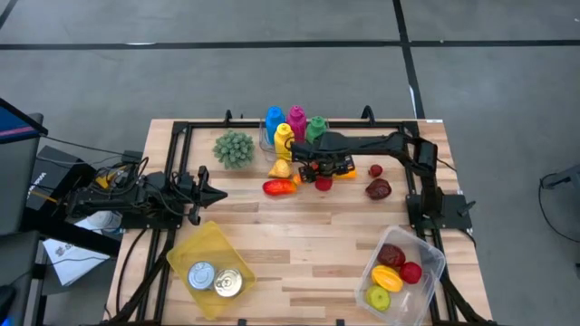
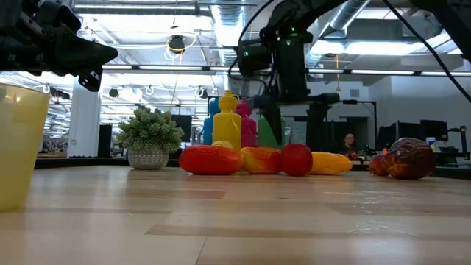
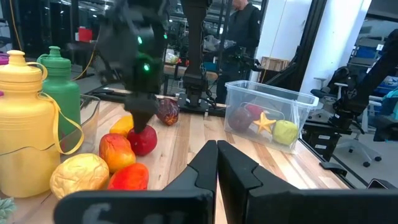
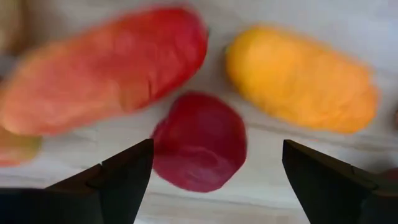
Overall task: Pick & Place Food Item
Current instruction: Put the red tomato into the white bin
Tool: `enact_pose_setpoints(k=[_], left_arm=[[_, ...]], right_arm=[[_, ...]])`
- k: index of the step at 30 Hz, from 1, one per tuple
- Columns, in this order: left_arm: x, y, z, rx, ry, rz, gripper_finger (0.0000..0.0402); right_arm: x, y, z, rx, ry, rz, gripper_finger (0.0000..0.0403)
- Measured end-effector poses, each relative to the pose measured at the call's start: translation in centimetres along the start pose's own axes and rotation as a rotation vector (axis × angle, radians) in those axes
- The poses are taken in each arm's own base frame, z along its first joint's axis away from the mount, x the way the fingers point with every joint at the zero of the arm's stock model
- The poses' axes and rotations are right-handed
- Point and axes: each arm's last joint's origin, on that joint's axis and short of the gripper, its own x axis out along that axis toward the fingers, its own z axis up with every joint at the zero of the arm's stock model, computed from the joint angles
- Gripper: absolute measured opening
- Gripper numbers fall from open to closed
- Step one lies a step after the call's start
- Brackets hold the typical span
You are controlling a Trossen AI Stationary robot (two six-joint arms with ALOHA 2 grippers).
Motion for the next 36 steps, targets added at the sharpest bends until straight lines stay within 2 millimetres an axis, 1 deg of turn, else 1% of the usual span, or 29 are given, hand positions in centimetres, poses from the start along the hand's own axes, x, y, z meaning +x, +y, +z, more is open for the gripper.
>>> enact_pose_setpoints(k=[4, 7, 13, 22, 26, 28, 30, 33, 36], left_arm=[[0.0, 0.0, 0.0, 0.000, 0.000, 0.000, 0.0000], [0.0, 0.0, 0.0, 0.000, 0.000, 0.000, 0.0000], [0.0, 0.0, 0.0, 0.000, 0.000, 0.000, 0.0000], [0.0, 0.0, 0.0, 0.000, 0.000, 0.000, 0.0000], [0.0, 0.0, 0.0, 0.000, 0.000, 0.000, 0.0000], [0.0, 0.0, 0.0, 0.000, 0.000, 0.000, 0.0000], [0.0, 0.0, 0.0, 0.000, 0.000, 0.000, 0.0000], [0.0, 0.0, 0.0, 0.000, 0.000, 0.000, 0.0000], [0.0, 0.0, 0.0, 0.000, 0.000, 0.000, 0.0000]], right_arm=[[1.5, 0.2, -0.8, -0.010, 0.035, 0.032, 0.0332], [2.3, 0.4, -1.1, 0.012, 0.031, 0.054, 0.0325], [2.3, 0.7, -1.7, -0.012, 0.031, 0.050, 0.0307], [2.1, 1.1, -3.6, -0.072, 0.068, 0.021, 0.0232], [1.9, 1.2, -4.6, -0.116, 0.076, 0.002, 0.0216], [1.5, 1.4, -5.3, -0.145, 0.074, 0.013, 0.0218], [0.6, 1.6, -6.1, -0.165, 0.060, 0.050, 0.0225], [-1.6, 1.4, -7.4, -0.202, 0.029, 0.117, 0.0228], [-4.8, 0.8, -9.2, -0.259, 0.007, 0.231, 0.0222]])
